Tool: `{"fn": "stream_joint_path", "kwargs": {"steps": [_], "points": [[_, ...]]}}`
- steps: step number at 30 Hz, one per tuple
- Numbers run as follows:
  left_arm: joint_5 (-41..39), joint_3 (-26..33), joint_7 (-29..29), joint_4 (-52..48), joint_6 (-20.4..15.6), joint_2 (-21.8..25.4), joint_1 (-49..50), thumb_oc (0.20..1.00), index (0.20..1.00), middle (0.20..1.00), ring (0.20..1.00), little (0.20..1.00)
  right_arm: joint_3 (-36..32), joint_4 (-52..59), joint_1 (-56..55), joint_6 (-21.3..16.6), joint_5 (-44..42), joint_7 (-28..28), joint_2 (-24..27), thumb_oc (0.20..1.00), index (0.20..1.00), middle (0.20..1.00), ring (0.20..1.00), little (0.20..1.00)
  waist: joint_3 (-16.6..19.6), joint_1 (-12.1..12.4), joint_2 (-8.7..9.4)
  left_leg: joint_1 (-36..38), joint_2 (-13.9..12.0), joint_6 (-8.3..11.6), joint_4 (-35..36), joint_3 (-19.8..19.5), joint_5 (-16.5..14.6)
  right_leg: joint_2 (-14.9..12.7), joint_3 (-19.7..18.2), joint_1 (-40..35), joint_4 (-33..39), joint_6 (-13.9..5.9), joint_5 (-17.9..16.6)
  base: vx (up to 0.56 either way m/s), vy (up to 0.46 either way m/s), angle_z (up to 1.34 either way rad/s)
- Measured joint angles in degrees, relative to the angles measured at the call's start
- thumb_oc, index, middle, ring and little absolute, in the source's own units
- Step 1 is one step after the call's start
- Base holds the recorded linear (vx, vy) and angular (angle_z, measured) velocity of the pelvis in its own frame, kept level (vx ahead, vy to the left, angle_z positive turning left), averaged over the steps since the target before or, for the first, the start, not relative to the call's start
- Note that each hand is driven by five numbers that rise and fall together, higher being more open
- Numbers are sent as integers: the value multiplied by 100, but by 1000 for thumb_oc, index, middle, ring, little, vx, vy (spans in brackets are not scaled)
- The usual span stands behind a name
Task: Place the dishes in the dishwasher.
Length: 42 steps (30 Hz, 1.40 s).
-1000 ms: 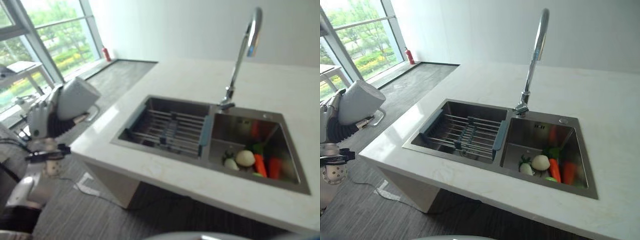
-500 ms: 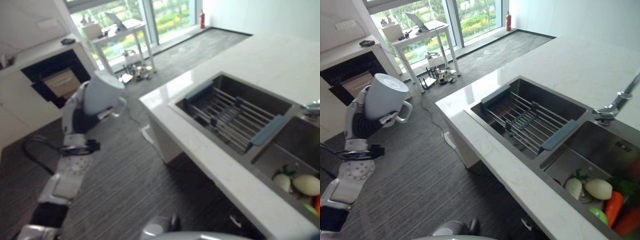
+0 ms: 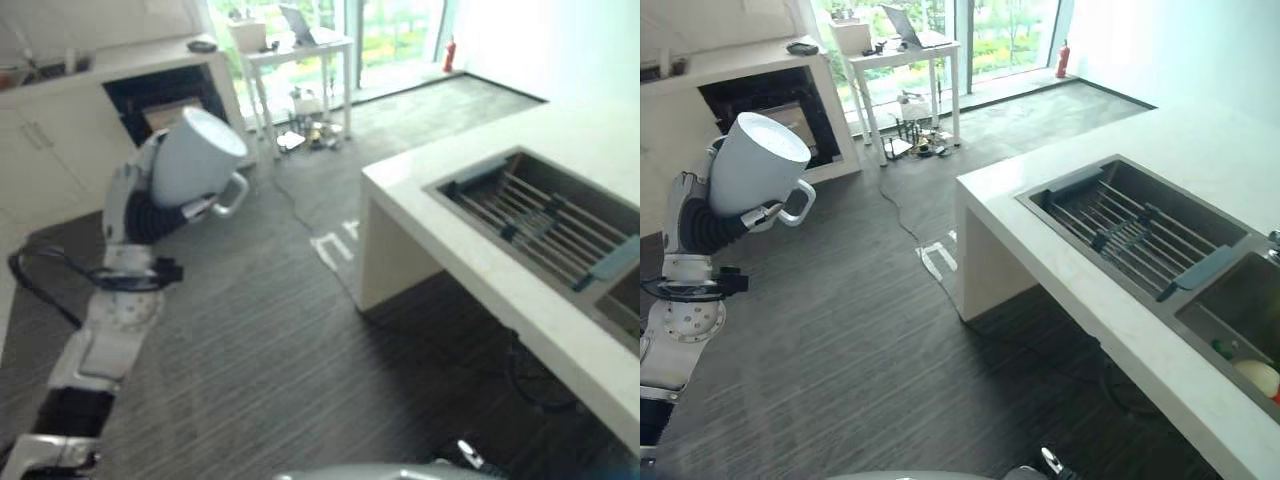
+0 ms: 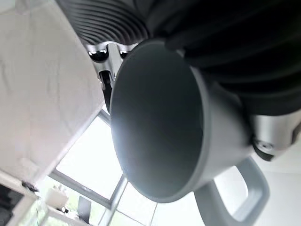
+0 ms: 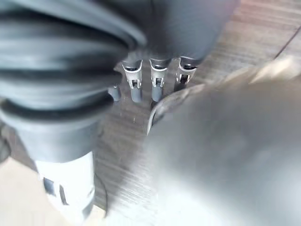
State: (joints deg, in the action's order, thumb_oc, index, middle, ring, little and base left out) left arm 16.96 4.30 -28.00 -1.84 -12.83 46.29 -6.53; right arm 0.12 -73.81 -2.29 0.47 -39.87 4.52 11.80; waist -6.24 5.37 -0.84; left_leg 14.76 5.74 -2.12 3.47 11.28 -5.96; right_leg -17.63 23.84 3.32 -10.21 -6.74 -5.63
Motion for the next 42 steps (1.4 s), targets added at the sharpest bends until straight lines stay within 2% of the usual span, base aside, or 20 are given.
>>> {"fn": "stream_joint_path", "kwargs": {"steps": [2,3,4,5,6,7,8,11,13,14,15,16,18,22,25,30,34,42], "points": [[13,16,3,3,59,-3,-16,200,200,200,200,200,4,0,-25,14,50,12,15,1000,1000,1000,1000,1000,7,0,15,-80,-2,-1,-99,-140,0,-92,-245,170,-429,-18,51,-30,51,40],[55,-161,-8,131,64,-167,-206,200,200,200,200,200,-71,6,-44,11,41,60,43,1000,1000,1000,1000,1000,31,-44,-59,-89,-112,-184,-154,-653,-88,101,-831,170,-760,40,215,102,-68,98],[58,-400,-14,290,58,-318,-411,200,200,200,200,200,-41,-58,-107,17,31,87,62,1000,1000,1000,1000,1000,26,-147,-139,-41,-151,-369,-119,-974,-37,266,-1397,275,-1060,-13,607,94,-102,133],[68,-636,-14,489,44,-399,-540,200,200,200,200,200,52,-161,-130,17,32,120,51,1000,1000,1000,1000,1000,48,-257,-164,-85,-300,-351,-163,-1264,-18,829,-2380,225,-1079,-27,1189,90,-111,167],[239,-740,24,601,28,-400,-599,200,200,200,200,200,283,-166,-171,48,37,147,26,1000,1000,1000,1000,1000,72,-380,-92,-195,-435,-215,-172,-1588,51,1208,-2453,72,-747,-75,1418,99,-131,161],[276,-624,38,564,32,-329,-526,200,200,200,200,200,370,-167,-207,60,43,207,3,1000,1000,1000,1000,1000,120,-305,157,-258,-347,-160,-144,-1719,69,1259,-2322,-29,-126,60,1214,96,-114,121],[276,-513,35,509,45,-373,-393,200,200,200,200,200,329,-166,-203,61,43,207,47,1000,1000,1000,1000,1000,111,-273,159,-241,-346,-145,-135,-1772,69,1252,-2264,-97,17,207,880,98,-101,69],[298,-385,197,-82,160,-376,23,200,200,200,200,200,321,-143,-211,182,142,208,306,1000,1000,1000,1000,1000,175,-22,-89,-299,-654,155,-56,-1669,115,1446,-1762,-614,858,369,547,75,-19,62],[297,-387,350,-345,157,-384,14,200,200,200,200,200,346,-139,-238,250,217,206,334,1000,1000,1000,1000,1000,195,7,-122,-362,-736,309,59,-1335,225,1431,-1368,-905,1250,413,406,1,36,102],[290,-392,444,-511,146,-436,-53,200,200,200,200,200,361,-95,-310,254,280,217,323,1000,1000,1000,1000,1000,164,-71,-56,-517,-775,311,39,-956,216,1404,-1101,-1032,1423,418,366,-43,71,112],[275,-398,492,-637,132,-446,-75,200,200,200,200,200,377,-95,-316,266,297,213,313,1000,1000,1000,1000,1000,182,-31,-94,-591,-876,298,6,-635,215,1407,-981,-1023,1421,433,381,-56,98,104],[267,-399,548,-707,147,-446,-75,200,200,200,200,200,379,-111,-310,268,419,211,311,1000,1000,1000,1000,1000,183,13,-99,-702,-911,284,-50,-545,285,1386,-866,-990,1415,425,392,-68,125,52],[269,-474,635,-714,201,-446,-83,200,200,200,200,200,386,-101,-230,250,700,196,318,1000,1000,1000,1000,1000,175,19,-104,-735,-854,283,-59,-614,349,1318,-741,-991,1393,389,412,-24,126,31],[280,-590,817,-689,303,-444,-60,200,200,200,200,200,493,-106,-160,253,1147,239,302,1000,1000,1000,1000,1000,157,-36,-114,-628,-704,288,198,-792,478,1189,-588,-1103,1438,274,420,47,107,23],[279,-581,847,-687,400,-421,-60,200,200,200,200,200,845,-45,-173,236,1407,236,256,1000,1000,1000,1000,1000,154,28,-131,-588,-631,286,182,-901,481,1116,-482,-1227,1524,202,398,-5,49,20],[278,-356,851,-677,431,-419,227,200,200,200,200,200,812,-5,-173,235,1427,237,264,1000,1000,1000,1000,1000,161,109,-154,-667,-636,302,166,-966,504,1119,-412,-1184,1525,190,399,-6,24,8],[278,-179,850,-653,416,-420,474,200,200,200,200,200,787,-99,-255,236,1509,238,266,1000,1000,1000,1000,1000,175,134,-172,-679,-638,311,167,-983,509,1120,-393,-1180,1524,190,400,13,37,2],[448,-73,793,-651,195,-390,478,200,200,200,200,200,781,-93,-303,227,1738,253,258,1000,1000,1000,1000,1000,240,80,-63,-654,-636,309,185,-950,511,1115,-410,-1194,1524,185,393,21,14,0]]}}
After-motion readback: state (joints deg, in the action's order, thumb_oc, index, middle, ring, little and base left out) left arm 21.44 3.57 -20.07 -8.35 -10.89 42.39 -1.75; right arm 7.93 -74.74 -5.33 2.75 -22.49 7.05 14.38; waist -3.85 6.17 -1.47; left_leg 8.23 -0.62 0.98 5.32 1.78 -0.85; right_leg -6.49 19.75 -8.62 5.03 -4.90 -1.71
